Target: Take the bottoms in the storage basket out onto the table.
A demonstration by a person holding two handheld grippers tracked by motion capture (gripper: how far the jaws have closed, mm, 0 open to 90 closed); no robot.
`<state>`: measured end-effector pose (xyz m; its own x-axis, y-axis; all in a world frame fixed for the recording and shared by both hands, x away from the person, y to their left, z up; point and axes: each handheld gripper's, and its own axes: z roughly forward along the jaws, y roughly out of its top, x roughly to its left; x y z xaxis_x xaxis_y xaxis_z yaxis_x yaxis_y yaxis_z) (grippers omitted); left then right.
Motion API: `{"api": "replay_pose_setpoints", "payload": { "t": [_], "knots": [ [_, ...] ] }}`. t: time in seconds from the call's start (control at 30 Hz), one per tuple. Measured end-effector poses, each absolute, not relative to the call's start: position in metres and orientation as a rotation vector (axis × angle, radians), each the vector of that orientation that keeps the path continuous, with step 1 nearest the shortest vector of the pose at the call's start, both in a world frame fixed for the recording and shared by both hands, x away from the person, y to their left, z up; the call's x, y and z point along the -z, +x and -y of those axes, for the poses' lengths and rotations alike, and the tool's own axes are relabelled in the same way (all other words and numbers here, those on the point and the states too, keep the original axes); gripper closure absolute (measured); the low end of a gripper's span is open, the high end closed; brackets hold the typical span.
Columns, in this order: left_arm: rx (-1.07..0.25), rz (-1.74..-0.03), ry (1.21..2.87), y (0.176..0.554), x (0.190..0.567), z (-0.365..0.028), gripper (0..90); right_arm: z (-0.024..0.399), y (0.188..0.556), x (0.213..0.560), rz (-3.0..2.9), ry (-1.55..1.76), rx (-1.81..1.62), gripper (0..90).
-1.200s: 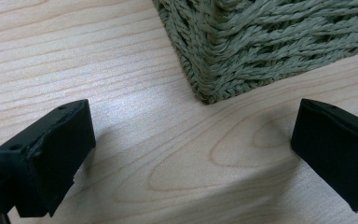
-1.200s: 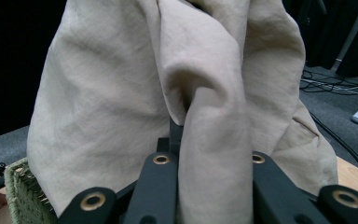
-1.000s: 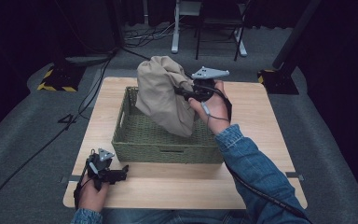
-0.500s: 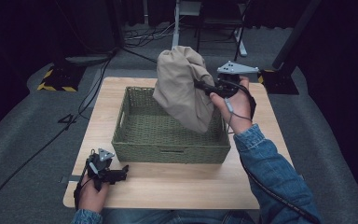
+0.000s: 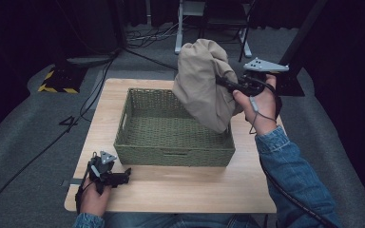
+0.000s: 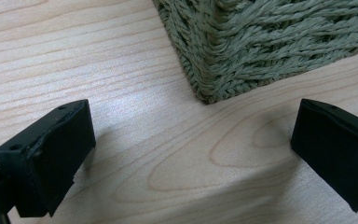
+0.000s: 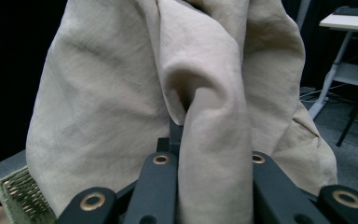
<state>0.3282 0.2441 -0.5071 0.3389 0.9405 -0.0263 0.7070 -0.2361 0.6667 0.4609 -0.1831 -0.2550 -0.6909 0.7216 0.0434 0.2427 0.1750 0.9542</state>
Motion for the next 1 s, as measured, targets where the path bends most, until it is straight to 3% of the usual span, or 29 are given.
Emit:
{"api": "replay_pose_setpoints", "payload": {
  "t": [0.53, 1.0],
  "knots": [
    [-0.518, -1.436, 2.026, 0.328, 0.507, -0.244, 0.0, 0.242, 0.462, 0.239, -1.933, 0.997, -1.475, 81.8],
    [-0.519, -1.435, 2.025, 0.328, 0.507, -0.244, 0.0, 0.287, 0.472, 0.251, -1.865, 1.099, -1.398, 81.8]
  ]
}}
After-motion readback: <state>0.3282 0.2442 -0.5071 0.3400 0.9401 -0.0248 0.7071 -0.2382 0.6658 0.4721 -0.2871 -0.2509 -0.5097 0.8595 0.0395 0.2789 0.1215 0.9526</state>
